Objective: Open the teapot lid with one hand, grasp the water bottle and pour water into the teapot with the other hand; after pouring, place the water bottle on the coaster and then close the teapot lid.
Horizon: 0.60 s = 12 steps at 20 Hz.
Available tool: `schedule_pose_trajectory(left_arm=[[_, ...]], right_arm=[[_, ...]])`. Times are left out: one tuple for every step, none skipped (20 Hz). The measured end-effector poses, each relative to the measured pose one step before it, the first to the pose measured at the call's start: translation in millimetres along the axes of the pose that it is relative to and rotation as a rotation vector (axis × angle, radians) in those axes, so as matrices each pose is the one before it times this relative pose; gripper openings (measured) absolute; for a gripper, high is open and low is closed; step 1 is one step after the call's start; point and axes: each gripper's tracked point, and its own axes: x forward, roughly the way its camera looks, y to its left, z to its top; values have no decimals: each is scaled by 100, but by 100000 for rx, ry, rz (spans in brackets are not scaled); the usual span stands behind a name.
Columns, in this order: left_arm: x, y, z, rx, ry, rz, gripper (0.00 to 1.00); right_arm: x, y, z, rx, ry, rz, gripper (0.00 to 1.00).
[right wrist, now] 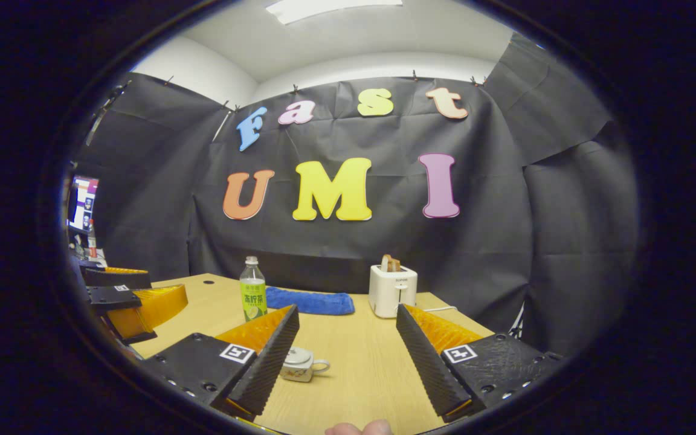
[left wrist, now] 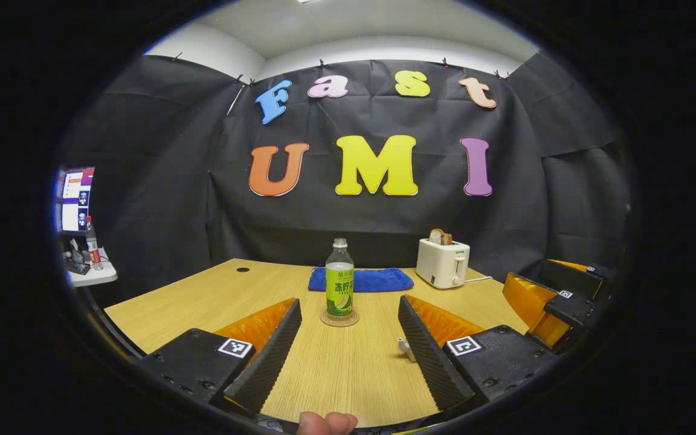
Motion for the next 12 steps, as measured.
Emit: schedule_pose_trajectory(left_arm=[[-183,626,27,-114,-1246,2492,100],[57,158,-252,-957,929,726,100],[-127,-354,-340,-330,896,-1691,100],[-50,120,69,-82,-175,841,100],[-37,359,247,496,-464,984,100],[-48,253,114,876,-196,629,100],[-142,168,44,875,-289,359,100],[-11,151,94,223,-258,225,100],[-25,-93,-10,-171,4,-192,100],[-110,-16,-27,-194,242,-41,100],[105,42,0,25,131,66,100],[-22,-26,-16,252,71,-159,100]], right_arm=[[48,-144,202,641,-373,-262,95],[25,-187,-39,96,-16,-473,95],[21,-125,27,66,-119,-163,95],[118,-51,-113,621,223,-176,97],[-51,55,-23,883,383,5,95],[-116,59,-55,583,97,62,95],[-120,140,128,-115,-292,154,97],[-55,79,-61,-644,-20,65,95],[-83,244,86,-556,-12,525,95],[-213,236,33,-354,-115,453,95],[-106,175,179,-387,-488,344,95],[-55,38,173,-309,-471,46,96]])
